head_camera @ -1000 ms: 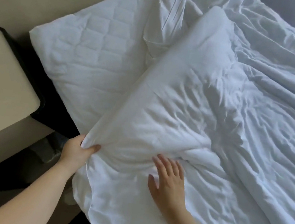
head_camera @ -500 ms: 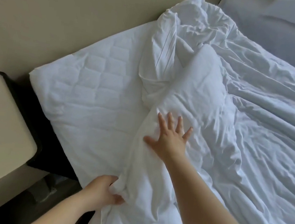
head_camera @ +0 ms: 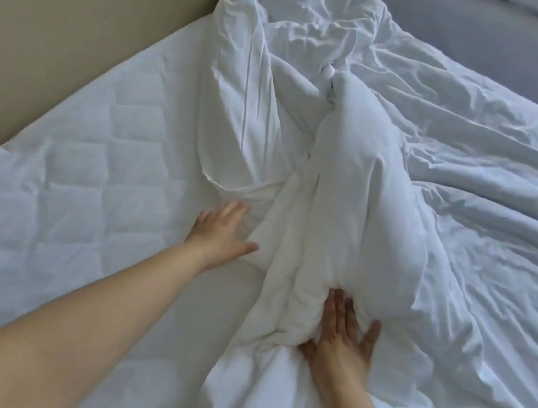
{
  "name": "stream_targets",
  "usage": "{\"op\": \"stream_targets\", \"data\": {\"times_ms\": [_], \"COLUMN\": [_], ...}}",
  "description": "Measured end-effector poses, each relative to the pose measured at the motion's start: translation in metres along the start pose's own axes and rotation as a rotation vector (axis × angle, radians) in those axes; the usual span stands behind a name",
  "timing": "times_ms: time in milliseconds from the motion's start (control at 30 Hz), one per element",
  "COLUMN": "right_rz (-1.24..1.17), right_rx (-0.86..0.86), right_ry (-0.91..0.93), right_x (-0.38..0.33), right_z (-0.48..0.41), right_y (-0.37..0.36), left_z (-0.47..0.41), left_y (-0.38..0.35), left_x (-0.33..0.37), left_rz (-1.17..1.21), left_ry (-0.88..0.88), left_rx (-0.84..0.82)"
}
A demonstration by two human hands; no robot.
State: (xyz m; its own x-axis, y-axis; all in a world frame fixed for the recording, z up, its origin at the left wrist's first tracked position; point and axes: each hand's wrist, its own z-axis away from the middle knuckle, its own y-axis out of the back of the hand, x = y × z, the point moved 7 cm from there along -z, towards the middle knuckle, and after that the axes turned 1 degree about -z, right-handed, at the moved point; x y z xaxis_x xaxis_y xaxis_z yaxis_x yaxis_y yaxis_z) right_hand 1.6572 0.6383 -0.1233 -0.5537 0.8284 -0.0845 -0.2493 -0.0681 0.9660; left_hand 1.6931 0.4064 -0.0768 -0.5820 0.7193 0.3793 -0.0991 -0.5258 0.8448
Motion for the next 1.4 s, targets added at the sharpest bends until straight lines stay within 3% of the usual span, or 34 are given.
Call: {"op": "stream_targets", "data": {"times_ms": [67, 167, 300, 433, 567, 667, 767, 833, 1033, 1100, 1200, 1267, 1300, 1400], "right_rz": [-0.023, -0.008, -0.029, -0.036, 0.003, 0.053, 0.092, 0.099, 0.042, -0.008, -0.143, -0.240, -0.257, -0.135], "right_rx": [-0.068, -0.132, -0.125, -0.013, 0.122, 0.200, 0.255, 0.246, 0.252, 0.268, 0.447, 0.560, 0.563, 0.405], "right_ry": [-0.015, -0.031, -0.008, -0.036, -0.044, -0.036, -0.028, -0.028, -0.026, -0.004, 0.071, 0.140, 0.166, 0.264], "right_x": [0.002, 0.005, 0.006, 0.007, 0.002, -0.002, -0.003, -0.003, -0.009, -0.015, -0.029, -0.045, -0.054, -0.090], "right_z": [-0.005, -0.006, -0.005, 0.007, 0.019, 0.019, 0.017, 0.017, 0.035, 0.050, 0.068, 0.071, 0.068, 0.060], "right_y": [-0.012, -0.015, -0.010, 0.009, 0.025, 0.026, 0.025, 0.024, 0.046, 0.058, 0.088, 0.114, 0.122, 0.113], "left_z": [-0.029, -0.041, -0.046, -0.032, -0.035, -0.056, -0.071, -0.071, -0.029, -0.007, 0.037, 0.060, 0.064, 0.091], "left_y": [-0.017, -0.043, -0.046, -0.033, -0.009, -0.006, -0.021, -0.029, 0.001, 0.022, 0.088, 0.135, 0.150, 0.156], "left_x": [0.019, 0.039, 0.025, 0.015, 0.016, 0.016, 0.014, 0.019, 0.025, 0.009, -0.033, -0.099, -0.150, -0.276], "left_rz": [-0.103, -0.010, 0.126, 0.058, -0.063, 0.071, 0.048, 0.016, 0.095, 0.083, 0.041, -0.120, -0.189, -0.413], "left_ry": [-0.092, -0.096, 0.004, -0.014, -0.044, 0.035, 0.080, 0.027, -0.187, -0.293, -0.463, -0.423, -0.350, 0.033], "left_rx": [-0.105, -0.174, -0.048, -0.017, 0.172, 0.029, -0.182, -0.214, -0.057, -0.008, 0.322, 0.468, 0.435, 0.099]}}
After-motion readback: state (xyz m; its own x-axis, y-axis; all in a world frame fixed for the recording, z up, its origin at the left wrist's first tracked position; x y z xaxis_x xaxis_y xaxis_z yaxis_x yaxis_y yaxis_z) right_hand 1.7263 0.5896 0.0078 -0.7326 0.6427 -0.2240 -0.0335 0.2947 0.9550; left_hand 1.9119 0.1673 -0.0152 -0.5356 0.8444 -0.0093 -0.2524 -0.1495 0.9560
